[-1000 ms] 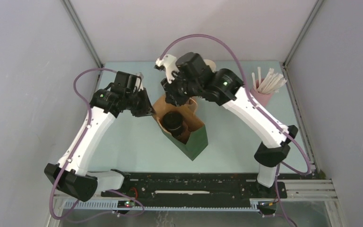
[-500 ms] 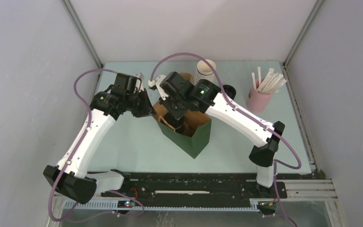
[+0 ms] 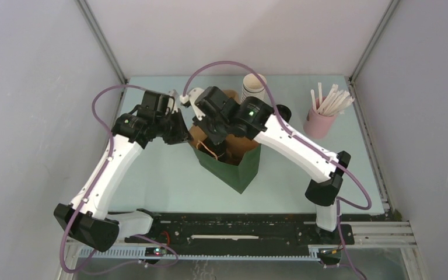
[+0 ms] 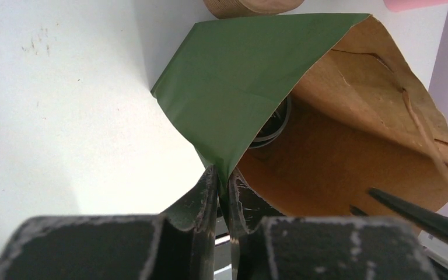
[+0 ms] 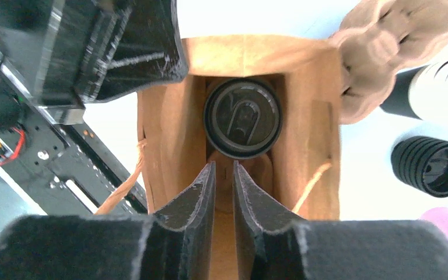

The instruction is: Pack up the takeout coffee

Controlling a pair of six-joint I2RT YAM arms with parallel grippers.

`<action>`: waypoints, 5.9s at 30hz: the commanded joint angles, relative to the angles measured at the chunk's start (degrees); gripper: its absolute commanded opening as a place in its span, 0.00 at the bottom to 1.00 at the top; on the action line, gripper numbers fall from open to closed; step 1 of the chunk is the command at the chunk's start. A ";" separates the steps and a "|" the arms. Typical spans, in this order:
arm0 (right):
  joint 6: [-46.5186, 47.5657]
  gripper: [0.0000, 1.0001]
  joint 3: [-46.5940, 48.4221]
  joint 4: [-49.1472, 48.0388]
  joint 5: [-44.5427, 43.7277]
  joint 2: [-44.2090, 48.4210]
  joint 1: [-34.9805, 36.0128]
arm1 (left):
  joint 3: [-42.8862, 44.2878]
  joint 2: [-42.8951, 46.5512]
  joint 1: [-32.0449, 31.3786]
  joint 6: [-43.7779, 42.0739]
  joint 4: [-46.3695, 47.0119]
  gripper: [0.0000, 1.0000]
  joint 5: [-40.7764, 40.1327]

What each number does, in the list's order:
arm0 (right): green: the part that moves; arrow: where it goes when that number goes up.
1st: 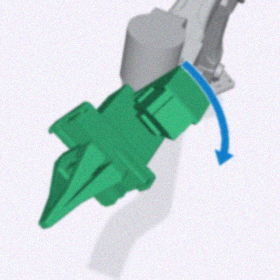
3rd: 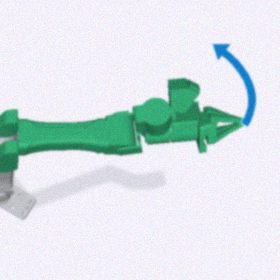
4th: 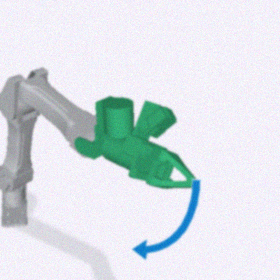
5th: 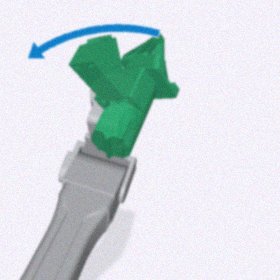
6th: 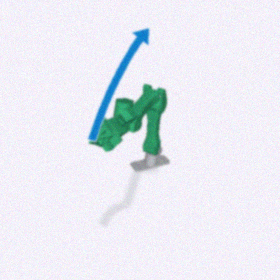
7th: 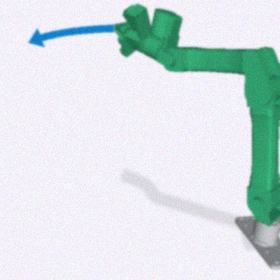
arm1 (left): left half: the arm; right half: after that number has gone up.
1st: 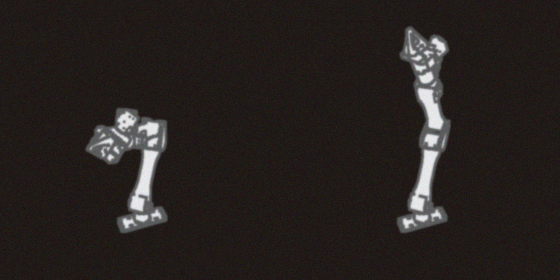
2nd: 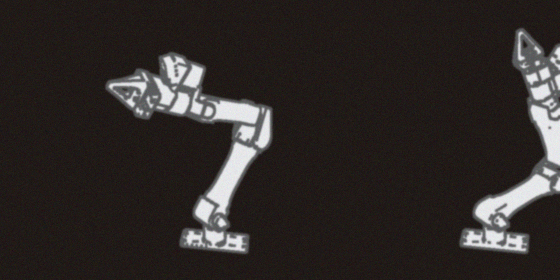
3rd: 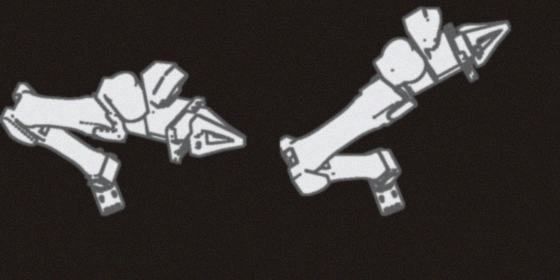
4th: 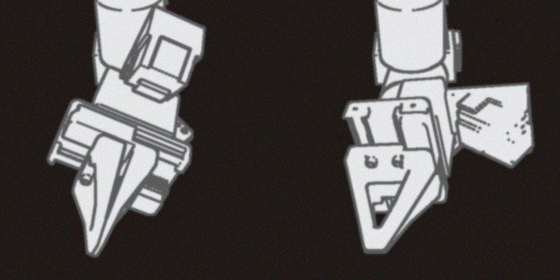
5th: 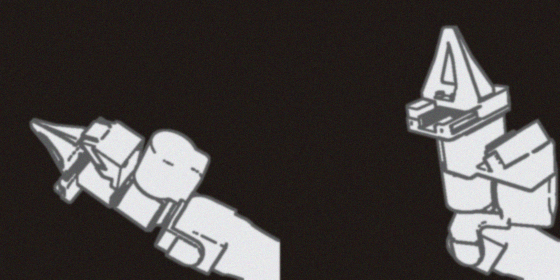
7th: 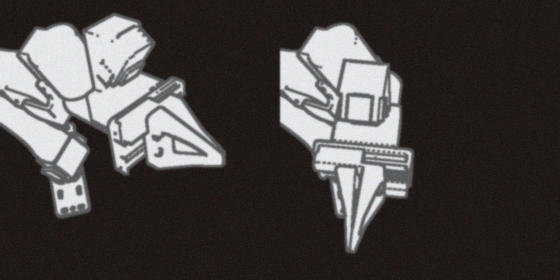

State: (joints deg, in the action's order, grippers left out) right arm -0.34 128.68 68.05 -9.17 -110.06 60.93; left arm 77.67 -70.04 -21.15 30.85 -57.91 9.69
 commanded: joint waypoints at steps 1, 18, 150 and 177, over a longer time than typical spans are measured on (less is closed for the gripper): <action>-0.15 0.28 5.81 -0.63 -2.09 5.93 0.04 | 0.03 0.88 -0.22 -2.35 -0.17 0.14 0.85; -0.82 0.26 6.81 -1.70 0.48 3.06 0.97 | -2.29 3.71 -0.21 -2.07 0.25 0.13 0.61; 3.06 0.97 -24.11 -21.19 -8.48 4.68 1.08 | -0.04 1.01 -0.55 -1.38 -0.21 0.10 0.67; 1.35 0.86 -29.09 -25.84 -8.03 0.09 -0.29 | 0.29 1.23 -0.56 -1.01 -0.10 0.10 1.20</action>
State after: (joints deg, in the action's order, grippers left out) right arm 0.82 100.36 45.23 -17.08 -109.06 60.60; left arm 75.24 -68.60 -21.23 30.41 -56.93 9.06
